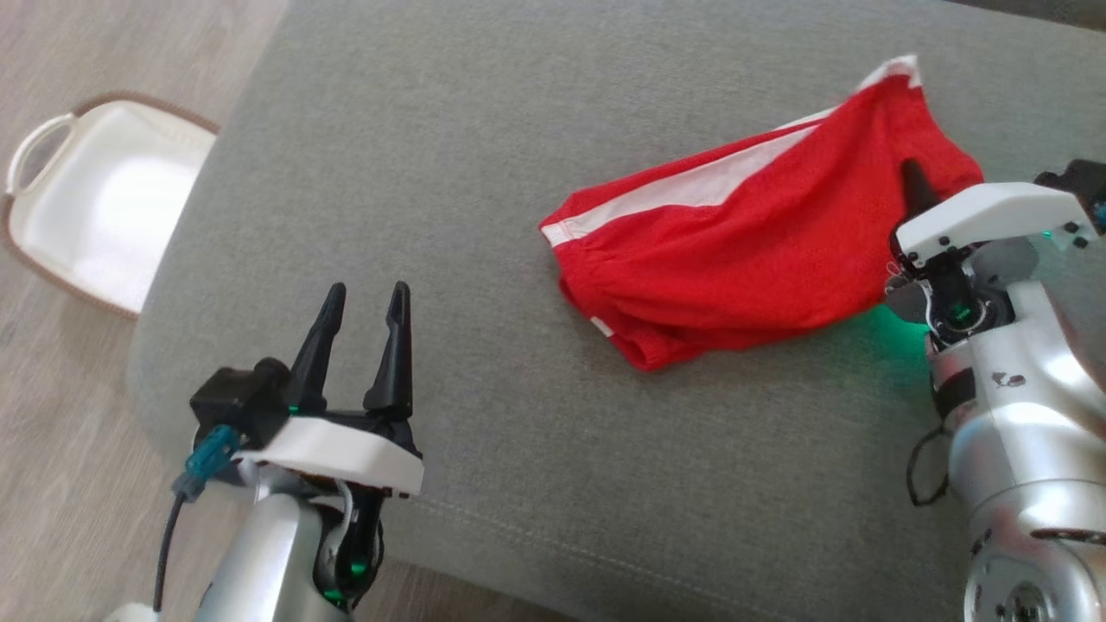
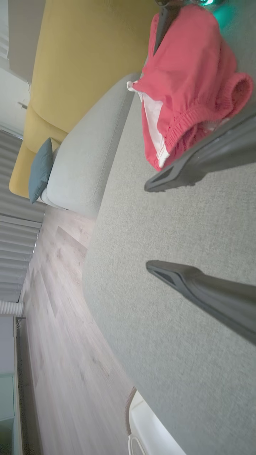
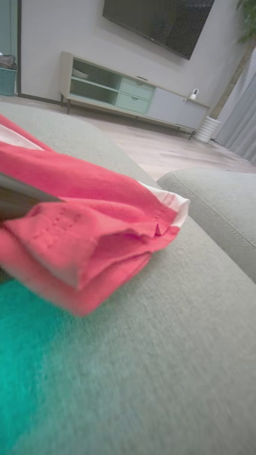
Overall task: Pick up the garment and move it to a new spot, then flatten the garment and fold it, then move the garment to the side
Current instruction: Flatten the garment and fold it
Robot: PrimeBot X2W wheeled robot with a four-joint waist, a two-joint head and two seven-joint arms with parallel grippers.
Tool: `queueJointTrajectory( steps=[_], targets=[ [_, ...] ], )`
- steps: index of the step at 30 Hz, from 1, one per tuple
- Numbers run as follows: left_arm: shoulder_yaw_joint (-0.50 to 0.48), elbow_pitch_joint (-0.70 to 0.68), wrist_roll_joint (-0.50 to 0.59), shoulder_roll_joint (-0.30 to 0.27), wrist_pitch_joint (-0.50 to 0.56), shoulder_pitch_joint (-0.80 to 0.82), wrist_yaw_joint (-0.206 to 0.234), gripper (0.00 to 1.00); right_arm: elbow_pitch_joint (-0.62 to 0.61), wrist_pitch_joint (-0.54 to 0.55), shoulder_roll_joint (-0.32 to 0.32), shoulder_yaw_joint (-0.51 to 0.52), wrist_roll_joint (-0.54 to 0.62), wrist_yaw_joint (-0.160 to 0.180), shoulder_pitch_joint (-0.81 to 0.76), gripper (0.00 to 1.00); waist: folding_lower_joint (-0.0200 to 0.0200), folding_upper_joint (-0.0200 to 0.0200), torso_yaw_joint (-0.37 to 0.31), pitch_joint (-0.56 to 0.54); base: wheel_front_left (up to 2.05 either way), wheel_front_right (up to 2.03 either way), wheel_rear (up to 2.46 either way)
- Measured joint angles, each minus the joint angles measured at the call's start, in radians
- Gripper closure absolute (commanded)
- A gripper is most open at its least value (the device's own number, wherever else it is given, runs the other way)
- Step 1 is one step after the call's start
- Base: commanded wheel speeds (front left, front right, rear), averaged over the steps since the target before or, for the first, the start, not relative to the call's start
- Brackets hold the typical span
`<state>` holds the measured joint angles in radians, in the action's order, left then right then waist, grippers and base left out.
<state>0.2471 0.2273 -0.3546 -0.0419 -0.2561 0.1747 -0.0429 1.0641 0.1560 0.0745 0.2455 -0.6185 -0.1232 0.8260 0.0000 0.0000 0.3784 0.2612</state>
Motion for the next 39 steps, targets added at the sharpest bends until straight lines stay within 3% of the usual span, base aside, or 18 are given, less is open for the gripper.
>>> queueJointTrajectory(
  steps=[17, 23, 35, 39],
  targets=[
    [-0.010, 0.004, 0.002, 0.000, 0.000, -0.020, -0.002, 0.00, -0.420, -0.030, -0.012, -0.030, -0.149, 0.000, -0.408, 1.00, 0.0000, 0.0000, -0.194, -0.098, 0.00, 0.00, 0.00],
    [-0.010, 0.010, 0.011, -0.001, 0.000, -0.053, -0.002, 0.00, -0.490, -0.087, -0.021, -0.057, -0.240, 0.000, -0.551, 1.00, 0.0000, 0.0001, -0.226, -0.141, 0.00, 0.00, 0.00],
    [-0.007, 0.015, 0.020, -0.001, 0.000, -0.071, -0.002, 0.00, -0.494, -0.183, -0.026, -0.140, -0.291, 0.000, -0.518, 1.00, 0.0000, 0.0001, -0.211, -0.168, 0.00, 0.00, 0.00],
    [-0.014, 0.017, 0.020, -0.001, 0.000, -0.080, -0.002, 0.00, -0.552, -0.225, -0.026, -0.260, -0.360, 0.000, -0.502, 1.00, 0.0000, 0.0000, -0.201, -0.180, 0.00, 0.00, 0.00]
  ],
)
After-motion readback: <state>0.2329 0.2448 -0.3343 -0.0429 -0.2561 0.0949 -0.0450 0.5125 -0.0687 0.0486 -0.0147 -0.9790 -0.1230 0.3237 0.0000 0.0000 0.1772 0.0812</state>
